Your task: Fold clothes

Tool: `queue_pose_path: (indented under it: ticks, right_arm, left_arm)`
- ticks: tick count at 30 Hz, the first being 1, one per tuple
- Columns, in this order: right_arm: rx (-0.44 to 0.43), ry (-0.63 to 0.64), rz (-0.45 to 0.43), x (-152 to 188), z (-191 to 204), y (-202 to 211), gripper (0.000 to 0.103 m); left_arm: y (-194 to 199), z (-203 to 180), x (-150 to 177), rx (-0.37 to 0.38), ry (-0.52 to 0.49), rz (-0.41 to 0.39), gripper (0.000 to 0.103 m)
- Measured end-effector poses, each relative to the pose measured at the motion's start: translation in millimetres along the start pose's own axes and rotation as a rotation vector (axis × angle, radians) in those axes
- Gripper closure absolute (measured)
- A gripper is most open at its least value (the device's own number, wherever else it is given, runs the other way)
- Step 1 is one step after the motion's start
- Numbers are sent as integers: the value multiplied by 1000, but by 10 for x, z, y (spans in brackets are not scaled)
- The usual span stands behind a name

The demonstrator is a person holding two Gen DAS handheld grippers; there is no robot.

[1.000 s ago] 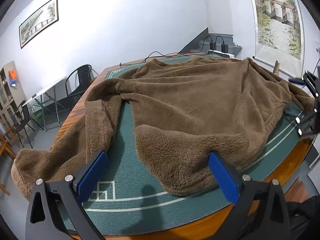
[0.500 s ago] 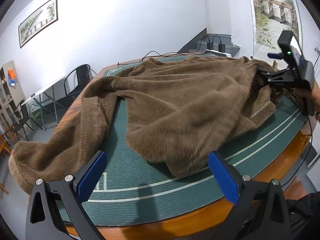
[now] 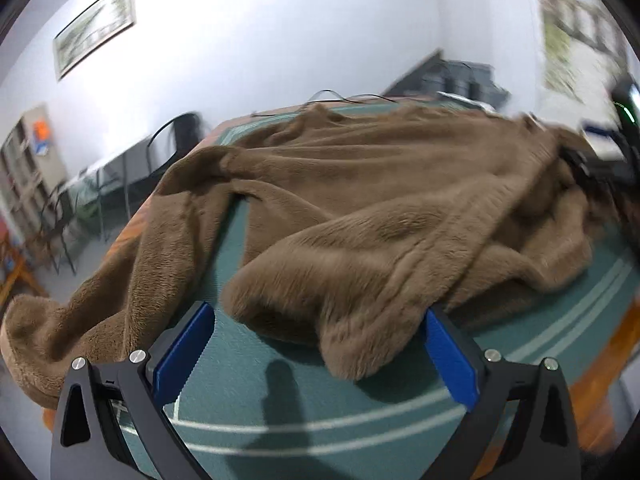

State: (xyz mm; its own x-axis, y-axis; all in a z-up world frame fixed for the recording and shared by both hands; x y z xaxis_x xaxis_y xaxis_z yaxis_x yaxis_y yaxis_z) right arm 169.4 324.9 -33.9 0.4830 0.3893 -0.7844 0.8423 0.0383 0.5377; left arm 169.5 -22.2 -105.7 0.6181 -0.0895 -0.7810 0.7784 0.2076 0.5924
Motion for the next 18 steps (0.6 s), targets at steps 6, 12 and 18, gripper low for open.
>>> queue_pose_path:
  ticks: [6, 12, 18]
  right_arm:
    - [-45, 18, 12, 190, 32, 140, 14]
    - [-24, 107, 44, 460, 143, 396, 14]
    - [39, 209, 75, 749, 337, 593, 14]
  left_arm:
    - [-79, 297, -261, 83, 214, 31, 24]
    - [-166, 166, -313, 115, 198, 58, 59]
    - [-232, 68, -300, 96, 185, 83, 58]
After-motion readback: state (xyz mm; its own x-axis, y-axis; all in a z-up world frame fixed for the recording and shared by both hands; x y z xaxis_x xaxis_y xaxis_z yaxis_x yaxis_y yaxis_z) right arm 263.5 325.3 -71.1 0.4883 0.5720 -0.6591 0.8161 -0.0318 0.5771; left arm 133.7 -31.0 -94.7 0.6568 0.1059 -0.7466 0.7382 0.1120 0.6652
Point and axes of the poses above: each gripper's, at about its wrist camera, not at the fingertips, and y roughly against the way its jaws point, z to its left, x to its underside, the point moved 9 cm from there along -y, roughly the way its jaws point, and after that the axes turned 14 degrees about -x, right-handed, at the moved point
